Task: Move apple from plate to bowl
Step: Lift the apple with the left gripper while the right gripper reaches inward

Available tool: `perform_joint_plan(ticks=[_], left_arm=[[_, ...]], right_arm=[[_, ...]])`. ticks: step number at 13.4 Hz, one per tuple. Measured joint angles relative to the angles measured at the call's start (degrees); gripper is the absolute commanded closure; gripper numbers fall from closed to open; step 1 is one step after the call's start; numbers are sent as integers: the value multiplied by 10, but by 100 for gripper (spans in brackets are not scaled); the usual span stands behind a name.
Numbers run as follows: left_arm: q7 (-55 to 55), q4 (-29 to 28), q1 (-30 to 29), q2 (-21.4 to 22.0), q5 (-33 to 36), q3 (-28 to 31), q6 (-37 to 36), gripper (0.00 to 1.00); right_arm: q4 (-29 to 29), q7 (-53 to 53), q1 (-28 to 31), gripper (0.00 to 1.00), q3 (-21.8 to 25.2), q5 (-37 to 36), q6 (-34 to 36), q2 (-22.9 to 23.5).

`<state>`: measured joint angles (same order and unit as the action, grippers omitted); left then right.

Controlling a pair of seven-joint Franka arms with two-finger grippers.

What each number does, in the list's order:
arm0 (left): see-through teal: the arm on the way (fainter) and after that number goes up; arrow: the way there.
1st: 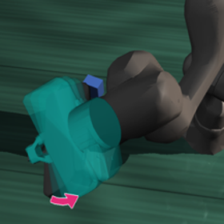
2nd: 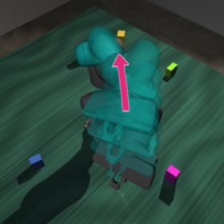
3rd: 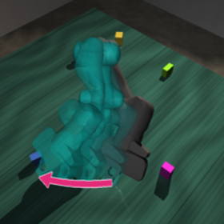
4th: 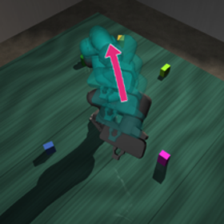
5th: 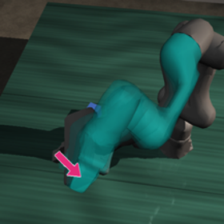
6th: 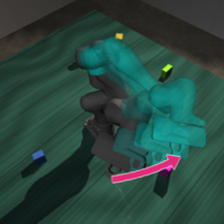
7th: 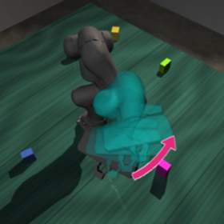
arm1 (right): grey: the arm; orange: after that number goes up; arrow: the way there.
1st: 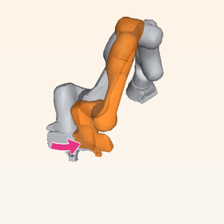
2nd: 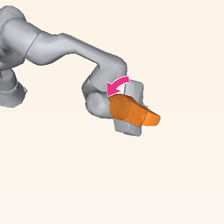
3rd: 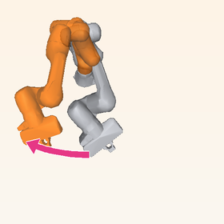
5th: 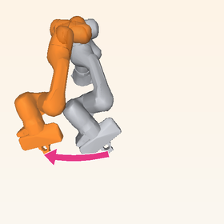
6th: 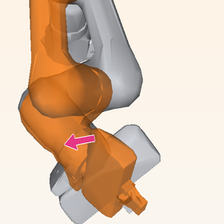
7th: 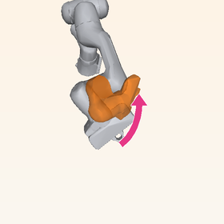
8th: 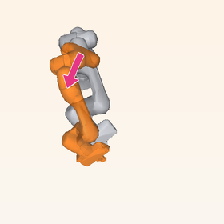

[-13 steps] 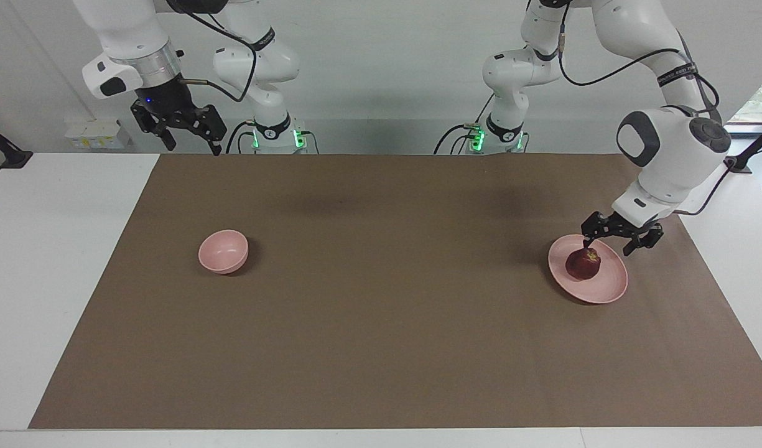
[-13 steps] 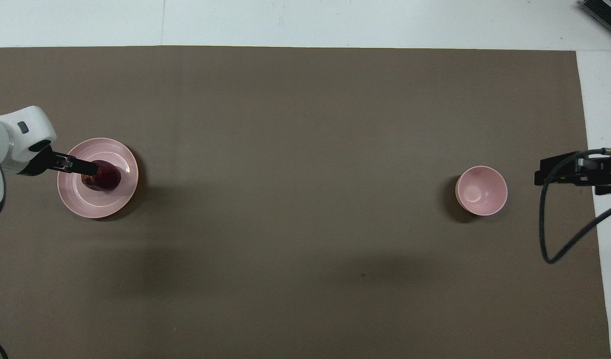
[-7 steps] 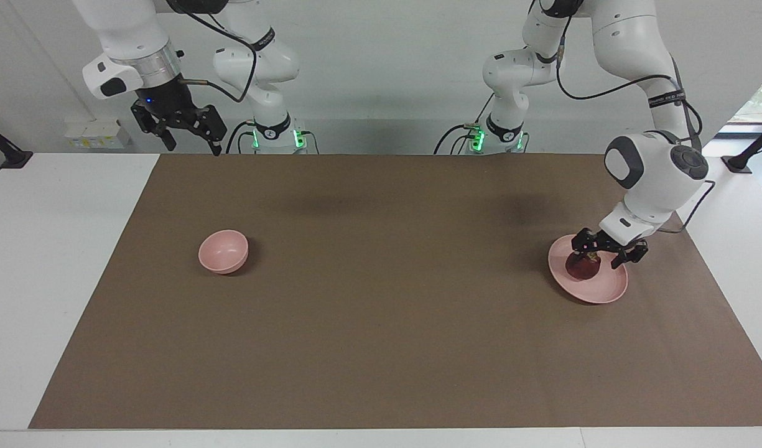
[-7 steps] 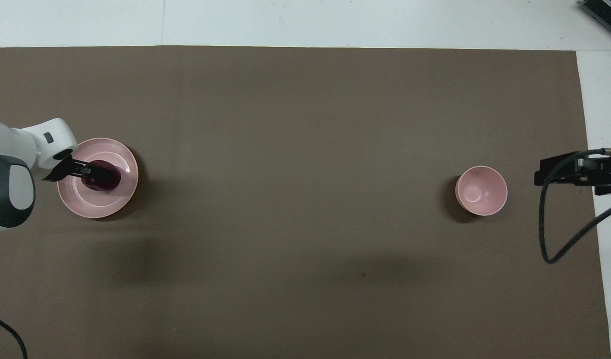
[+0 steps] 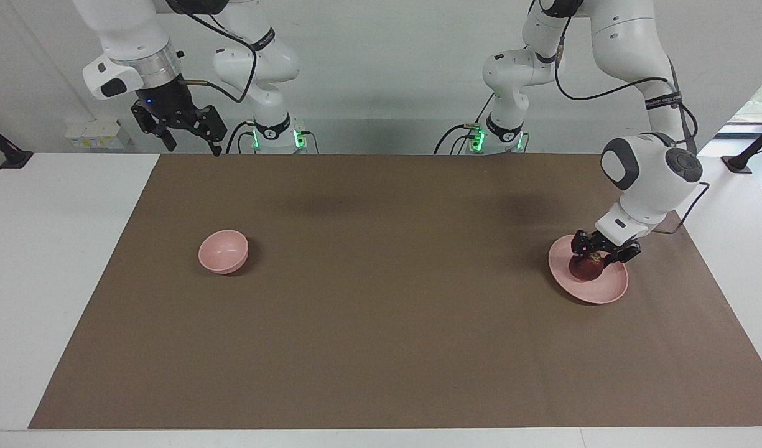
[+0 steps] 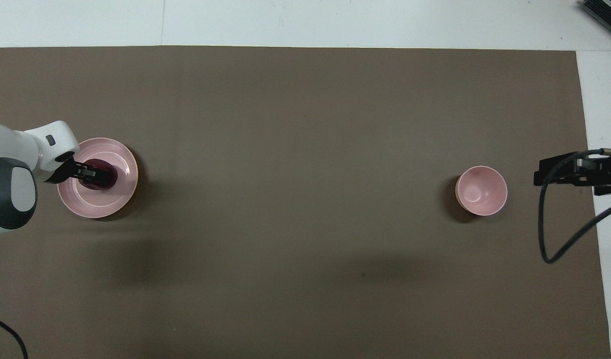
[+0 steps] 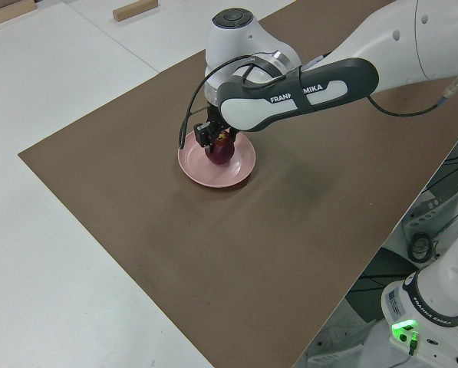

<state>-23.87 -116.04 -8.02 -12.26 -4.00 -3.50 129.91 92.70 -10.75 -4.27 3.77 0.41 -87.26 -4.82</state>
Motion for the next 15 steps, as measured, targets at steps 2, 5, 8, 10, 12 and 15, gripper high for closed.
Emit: perform_joint_plan(ticks=[2, 5, 8, 10, 12, 15], left_arm=[[-2, 4, 0, 1, 0, 0, 0, 100], [-18, 13, -1, 16, 0, 1, 1, 100], [-25, 27, -3, 43, -39, 1, -37, 100], [-30, 56, -3, 49, -104, 0, -95, 100], [-30, 74, -3, 49, -159, -3, -142, 100], [-32, 77, -2, 49, -251, -13, -166, 100]], right_arm=[[1, 0, 0, 0, 0, 0, -3, 0], [2, 0, 0, 0, 0, 0, -4, 0], [2, 0, 0, 0, 0, 0, -7, 0], [2, 0, 0, 0, 0, 0, -12, 0], [2, 0, 0, 0, 0, 0, -14, 0], [3, 0, -2, 0, -2, 3, -14, 0]])
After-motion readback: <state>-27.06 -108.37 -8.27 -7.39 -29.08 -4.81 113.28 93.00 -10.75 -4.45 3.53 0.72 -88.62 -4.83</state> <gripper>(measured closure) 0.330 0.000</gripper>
